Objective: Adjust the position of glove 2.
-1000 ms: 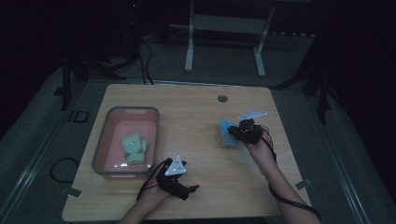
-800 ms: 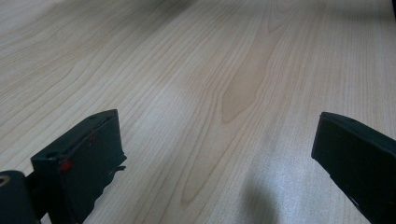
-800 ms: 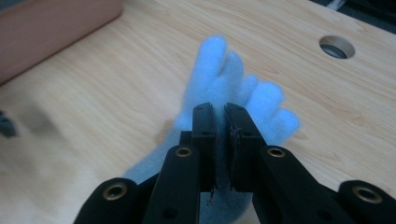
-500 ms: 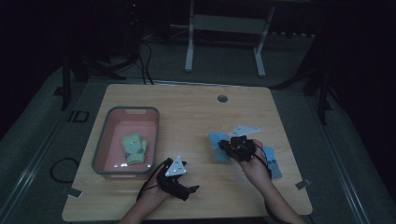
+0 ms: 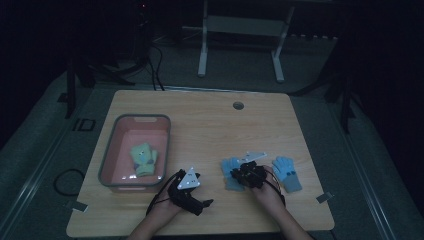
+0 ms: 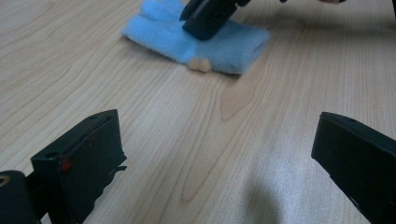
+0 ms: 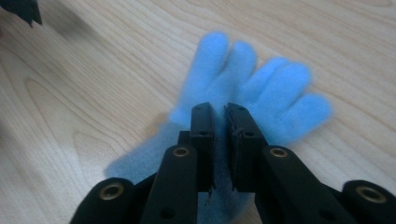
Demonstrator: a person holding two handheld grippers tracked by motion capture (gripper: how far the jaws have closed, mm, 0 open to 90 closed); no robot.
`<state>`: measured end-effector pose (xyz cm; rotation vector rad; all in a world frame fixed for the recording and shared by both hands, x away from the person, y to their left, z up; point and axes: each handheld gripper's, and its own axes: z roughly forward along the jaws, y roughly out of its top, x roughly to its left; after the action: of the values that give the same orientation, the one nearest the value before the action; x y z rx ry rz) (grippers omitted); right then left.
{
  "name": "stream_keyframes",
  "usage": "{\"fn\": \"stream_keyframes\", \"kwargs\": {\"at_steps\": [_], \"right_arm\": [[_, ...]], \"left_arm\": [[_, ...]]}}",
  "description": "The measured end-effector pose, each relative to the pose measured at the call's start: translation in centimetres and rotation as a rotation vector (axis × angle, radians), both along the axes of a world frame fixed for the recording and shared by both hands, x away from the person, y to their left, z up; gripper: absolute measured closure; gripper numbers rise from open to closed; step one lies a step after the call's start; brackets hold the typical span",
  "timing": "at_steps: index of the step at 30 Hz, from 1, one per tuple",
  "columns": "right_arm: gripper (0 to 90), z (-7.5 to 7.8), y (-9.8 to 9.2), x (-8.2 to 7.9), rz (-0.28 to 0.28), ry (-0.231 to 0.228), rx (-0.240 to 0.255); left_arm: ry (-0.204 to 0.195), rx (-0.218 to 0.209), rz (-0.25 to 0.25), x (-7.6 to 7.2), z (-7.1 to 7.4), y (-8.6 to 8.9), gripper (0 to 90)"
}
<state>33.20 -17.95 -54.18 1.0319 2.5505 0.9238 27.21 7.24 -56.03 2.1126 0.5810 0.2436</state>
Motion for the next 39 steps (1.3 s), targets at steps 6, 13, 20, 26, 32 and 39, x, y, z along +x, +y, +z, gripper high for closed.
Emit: {"fn": "stream_keyframes", "kwargs": {"at_steps": [6, 13, 20, 26, 32, 39], "right_arm": [[66.7, -0.5, -0.2, 0.0, 0.036, -0.035, -0.011], [55.2, -0.7, -0.5, 0.5, 0.071, -0.035, 0.016], [55.4, 0.2, -0.9, 0.9, 0.124, -0.036, 0.022], [55.4, 2.0, -2.1, 0.8, 0.107, -0.053, 0.065], [54.6, 2.9, -4.2, 0.8, 0.083, -0.068, 0.083], [54.9, 3.8, -6.9, 0.6, 0.037, -0.091, 0.087]], "left_arm": [[-0.001, 0.001, 0.0, -0.1, 0.0, 0.0, 2.3], [0.0, 0.003, 0.0, 0.0, 0.0, 0.0, 2.3], [0.001, 0.003, -0.001, 0.0, 0.0, 0.0, 2.3], [-0.022, -0.006, 0.011, -0.1, 0.1, 0.1, 2.3], [-0.015, -0.017, 0.009, 0.0, 0.0, 0.2, 2.3], [-0.01, -0.013, 0.006, 0.0, 0.0, 0.1, 2.3]]}}
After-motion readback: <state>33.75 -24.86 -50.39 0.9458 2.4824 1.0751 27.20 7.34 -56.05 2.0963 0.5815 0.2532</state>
